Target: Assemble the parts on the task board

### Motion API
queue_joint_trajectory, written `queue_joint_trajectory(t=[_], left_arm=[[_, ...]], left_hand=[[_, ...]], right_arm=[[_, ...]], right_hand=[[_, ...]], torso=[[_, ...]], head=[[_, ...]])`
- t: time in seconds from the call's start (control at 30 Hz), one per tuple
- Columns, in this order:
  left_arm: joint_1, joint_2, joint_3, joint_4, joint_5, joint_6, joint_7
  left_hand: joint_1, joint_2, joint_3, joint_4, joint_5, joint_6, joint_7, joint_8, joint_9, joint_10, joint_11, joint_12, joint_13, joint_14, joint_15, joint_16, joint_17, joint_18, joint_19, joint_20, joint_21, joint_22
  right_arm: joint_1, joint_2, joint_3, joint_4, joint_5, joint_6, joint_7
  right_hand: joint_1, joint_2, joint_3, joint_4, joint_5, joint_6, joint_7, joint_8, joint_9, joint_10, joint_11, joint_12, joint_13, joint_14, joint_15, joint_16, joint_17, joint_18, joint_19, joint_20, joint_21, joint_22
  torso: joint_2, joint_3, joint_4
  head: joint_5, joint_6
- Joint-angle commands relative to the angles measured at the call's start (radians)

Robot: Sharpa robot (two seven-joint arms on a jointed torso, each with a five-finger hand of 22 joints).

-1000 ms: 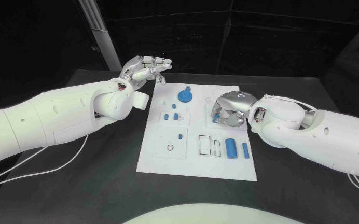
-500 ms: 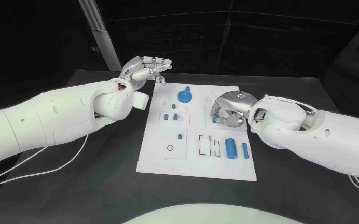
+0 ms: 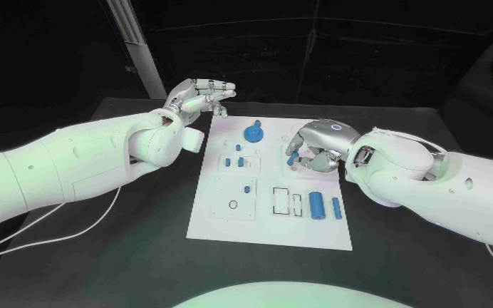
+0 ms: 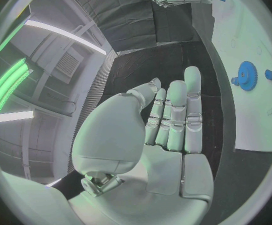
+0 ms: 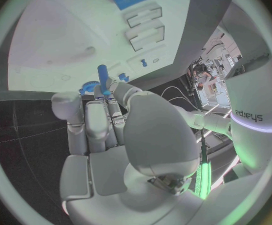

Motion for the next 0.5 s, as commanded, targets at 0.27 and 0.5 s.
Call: queue_joint_trajectory(t=[0.27,0.5], left_arm=[[0.002,0.007,0.001,-0.002,0.002,0.013,0.002],[0.002,0.012,0.001,-0.002,0.002,0.015,0.001]], left_hand=[[0.011,-0.001,-0.005,-0.002,0.004,-0.008,0.001,0.005,0.001,-0.010,-0.002,0.004,-0.002,-0.011,0.001,-0.007,-0.002,0.006,-0.001,0.004,-0.004,-0.001],[0.011,-0.001,-0.005,-0.002,0.004,-0.008,0.001,0.005,0.001,-0.010,-0.002,0.004,-0.002,-0.011,0.001,-0.007,-0.002,0.006,-0.001,0.004,-0.004,-0.001]], right_arm=[[0.001,0.061,0.007,0.046,0.074,-0.043,0.053],[-0.015,0.154,0.002,0.020,0.080,-0.004,0.094]], right_hand=[[0.005,-0.005,0.011,-0.003,0.009,0.006,0.001,0.003,0.000,0.030,-0.022,0.003,-0.001,0.020,-0.007,0.005,0.001,-0.012,0.005,-0.006,0.004,0.001],[0.004,-0.005,0.021,-0.007,0.014,0.003,0.003,0.000,-0.001,0.027,-0.021,-0.002,-0.002,0.019,-0.007,0.004,-0.001,-0.012,0.003,-0.006,0.003,-0.002]], torso=[[0.002,-0.0015,0.0018],[0.004,-0.0015,0.0017]], head=[[0.004,0.000],[0.011,-0.001]])
